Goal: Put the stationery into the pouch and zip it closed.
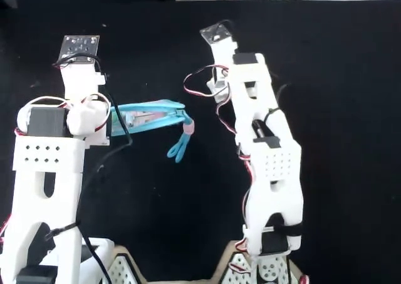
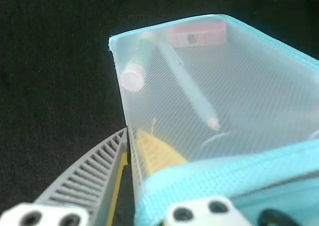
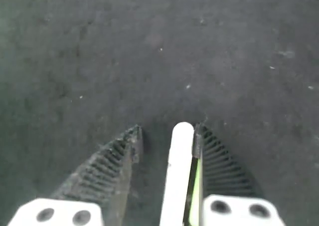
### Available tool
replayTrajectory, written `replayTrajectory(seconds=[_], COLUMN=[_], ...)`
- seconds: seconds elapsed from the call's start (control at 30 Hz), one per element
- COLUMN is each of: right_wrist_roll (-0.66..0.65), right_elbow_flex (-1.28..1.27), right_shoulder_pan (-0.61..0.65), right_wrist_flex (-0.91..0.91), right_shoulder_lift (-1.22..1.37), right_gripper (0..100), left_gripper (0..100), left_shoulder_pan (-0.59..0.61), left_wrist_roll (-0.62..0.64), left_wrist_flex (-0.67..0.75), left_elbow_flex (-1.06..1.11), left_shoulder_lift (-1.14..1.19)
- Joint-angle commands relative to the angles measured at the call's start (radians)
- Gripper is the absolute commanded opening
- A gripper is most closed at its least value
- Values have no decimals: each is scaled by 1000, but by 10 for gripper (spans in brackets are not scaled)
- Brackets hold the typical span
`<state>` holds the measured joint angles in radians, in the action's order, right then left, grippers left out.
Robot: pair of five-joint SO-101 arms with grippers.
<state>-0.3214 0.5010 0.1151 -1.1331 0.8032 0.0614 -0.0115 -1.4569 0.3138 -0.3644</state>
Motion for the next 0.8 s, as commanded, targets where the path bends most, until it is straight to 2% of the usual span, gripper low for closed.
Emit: replayTrajectory(seconds=[0.0, 0.1, 0.5, 0.63, 0.77], right_wrist_roll=[-9, -9, -2, -2, -8], right_elbow_flex=[108, 120, 70, -90, -406], right_shoulder_pan=[-49, -54, -69, -61, -43], right_wrist_flex=[-15, -46, -229, -264, -126], right_shoulder_lift=[28, 31, -67, -211, -403], right_gripper=[123, 11, 11, 11, 11], left_gripper=[30, 30, 30, 30, 30], left_shoulder_pan=[1, 1, 1, 1, 1], left_wrist_roll=[6, 6, 6, 6, 6], left_wrist_flex=[5, 5, 5, 5, 5], left_elbow_flex=[68, 68, 68, 68, 68], left_shoulder_lift=[38, 37, 38, 38, 38])
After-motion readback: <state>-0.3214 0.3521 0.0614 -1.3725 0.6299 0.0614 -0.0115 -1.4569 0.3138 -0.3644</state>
